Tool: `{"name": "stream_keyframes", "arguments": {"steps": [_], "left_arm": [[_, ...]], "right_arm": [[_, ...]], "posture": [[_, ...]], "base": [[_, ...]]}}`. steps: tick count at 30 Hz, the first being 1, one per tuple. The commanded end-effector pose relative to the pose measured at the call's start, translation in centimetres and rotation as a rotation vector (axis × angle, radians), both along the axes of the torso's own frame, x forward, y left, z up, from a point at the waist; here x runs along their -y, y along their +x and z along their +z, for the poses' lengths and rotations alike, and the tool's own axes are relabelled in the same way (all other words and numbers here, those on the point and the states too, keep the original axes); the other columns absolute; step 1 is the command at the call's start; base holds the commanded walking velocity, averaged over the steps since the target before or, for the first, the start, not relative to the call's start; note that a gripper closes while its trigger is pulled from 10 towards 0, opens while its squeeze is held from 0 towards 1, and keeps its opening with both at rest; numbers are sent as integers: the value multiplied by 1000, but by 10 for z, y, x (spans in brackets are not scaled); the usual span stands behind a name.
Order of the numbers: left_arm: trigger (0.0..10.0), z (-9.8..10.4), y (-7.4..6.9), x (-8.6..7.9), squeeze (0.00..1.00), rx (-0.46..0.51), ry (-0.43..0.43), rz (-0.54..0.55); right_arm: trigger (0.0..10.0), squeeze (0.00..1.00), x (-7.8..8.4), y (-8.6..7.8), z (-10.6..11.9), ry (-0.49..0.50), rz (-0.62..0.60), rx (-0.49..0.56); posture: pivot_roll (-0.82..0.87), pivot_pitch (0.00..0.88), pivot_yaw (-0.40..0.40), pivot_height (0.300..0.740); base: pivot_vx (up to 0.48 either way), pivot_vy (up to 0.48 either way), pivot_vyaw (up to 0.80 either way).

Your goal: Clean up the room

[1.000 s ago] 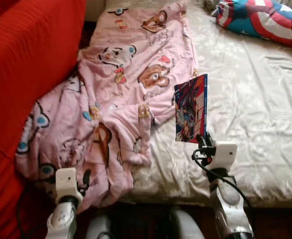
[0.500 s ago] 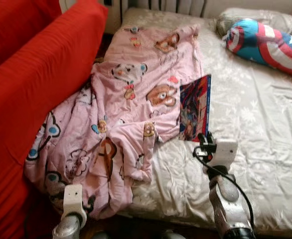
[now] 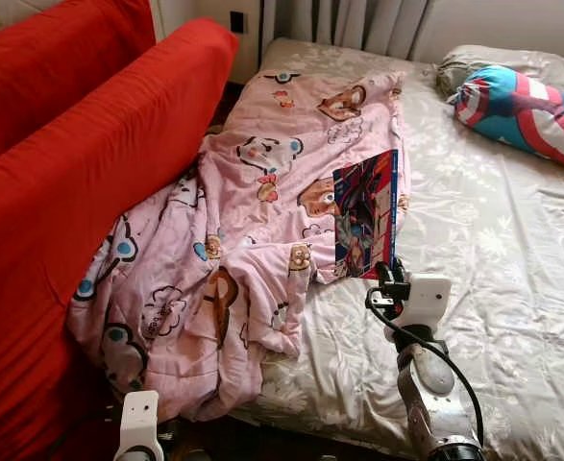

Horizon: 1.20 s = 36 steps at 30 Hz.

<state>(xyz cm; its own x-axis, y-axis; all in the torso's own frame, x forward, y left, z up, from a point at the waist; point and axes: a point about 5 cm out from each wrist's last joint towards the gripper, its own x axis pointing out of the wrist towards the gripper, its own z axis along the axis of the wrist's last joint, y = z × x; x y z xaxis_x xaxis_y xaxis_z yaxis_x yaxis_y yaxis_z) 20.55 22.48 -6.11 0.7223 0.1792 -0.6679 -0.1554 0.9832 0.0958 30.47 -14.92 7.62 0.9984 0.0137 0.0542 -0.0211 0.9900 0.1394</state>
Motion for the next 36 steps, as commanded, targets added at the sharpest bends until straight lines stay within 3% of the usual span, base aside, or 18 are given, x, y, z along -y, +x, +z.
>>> {"name": "stream_keyframes", "arguments": {"steps": [1,8,14,22,36], "left_arm": [[10000,-9,-14,1,0,-54,-1,11],[10000,-12,-20,4,0,-70,4,4],[10000,-15,-23,9,0,-81,-1,-12],[10000,-14,-20,12,0,-72,-3,-23],[10000,-15,-22,14,0,-79,-7,-29]], "right_arm": [[10000,0,10,2,5,42,-53,19],[10000,0,8,0,7,-22,-35,42],[10000,0,7,-1,6,-1,-44,30],[10000,0,8,-1,5,0,-48,32],[10000,0,7,-2,6,-10,-50,43]], "posture": [[-16,199,-109,733],[-29,198,-110,733],[-38,193,-107,733],[-32,183,-109,733],[-37,181,-108,733]], "base": [[0,0,-781],[0,-257,-223],[0,-381,0],[0,-382,-618],[0,-382,0]]}}
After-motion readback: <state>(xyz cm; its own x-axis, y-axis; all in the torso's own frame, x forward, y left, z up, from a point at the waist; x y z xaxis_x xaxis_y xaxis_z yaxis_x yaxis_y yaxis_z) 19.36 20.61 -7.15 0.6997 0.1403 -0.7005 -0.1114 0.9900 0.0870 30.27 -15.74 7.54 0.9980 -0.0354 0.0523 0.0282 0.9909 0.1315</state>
